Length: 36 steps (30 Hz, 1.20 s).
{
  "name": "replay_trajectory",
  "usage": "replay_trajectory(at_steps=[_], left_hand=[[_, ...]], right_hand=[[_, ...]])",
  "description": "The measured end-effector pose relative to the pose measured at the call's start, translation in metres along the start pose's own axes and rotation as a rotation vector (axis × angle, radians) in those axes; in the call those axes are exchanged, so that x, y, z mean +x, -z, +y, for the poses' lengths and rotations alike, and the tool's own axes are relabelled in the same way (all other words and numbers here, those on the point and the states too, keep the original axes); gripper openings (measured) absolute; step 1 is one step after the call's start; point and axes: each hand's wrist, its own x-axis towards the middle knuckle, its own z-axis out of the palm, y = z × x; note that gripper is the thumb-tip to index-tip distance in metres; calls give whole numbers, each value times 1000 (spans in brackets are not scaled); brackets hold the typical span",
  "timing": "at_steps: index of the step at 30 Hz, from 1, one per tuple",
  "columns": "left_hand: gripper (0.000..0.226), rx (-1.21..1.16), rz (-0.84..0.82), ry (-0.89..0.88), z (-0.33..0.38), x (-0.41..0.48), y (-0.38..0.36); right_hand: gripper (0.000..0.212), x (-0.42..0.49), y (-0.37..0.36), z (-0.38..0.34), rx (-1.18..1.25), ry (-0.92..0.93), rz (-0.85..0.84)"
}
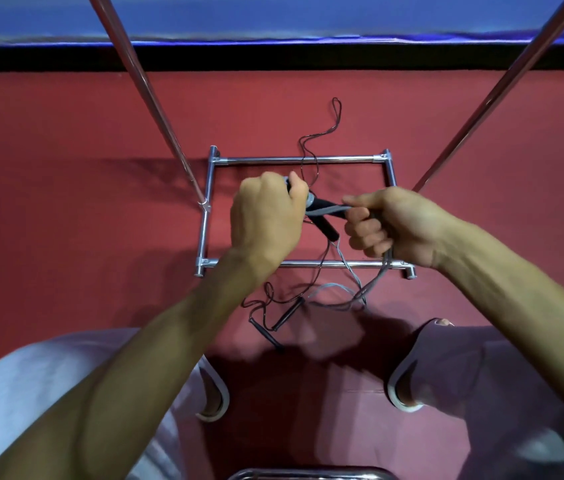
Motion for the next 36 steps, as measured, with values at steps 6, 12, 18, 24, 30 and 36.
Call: replay_trajectory(at_steps=[6,12,18,24,30,36], left_hand=[[47,130,-222,23,3,-2,0],[45,178,-474,157,2,6,10],[46,86,-693,187,5,10,24],[52,-563,-902,248,10,8,33],[45,-497,-714,8,5,-3,34],[51,-303,-522,-64,8,-4,29]], right_hand=[[18,-7,12,1,-896,430,297],[9,-8,27,2,-1286,777,186],[31,-14,36,-3,-1180,669,42],[37,-3,27,2,-401,456,-68],[43,-2,4,14,-138,68,-253],[43,11,-11,17,-121,254,-19]])
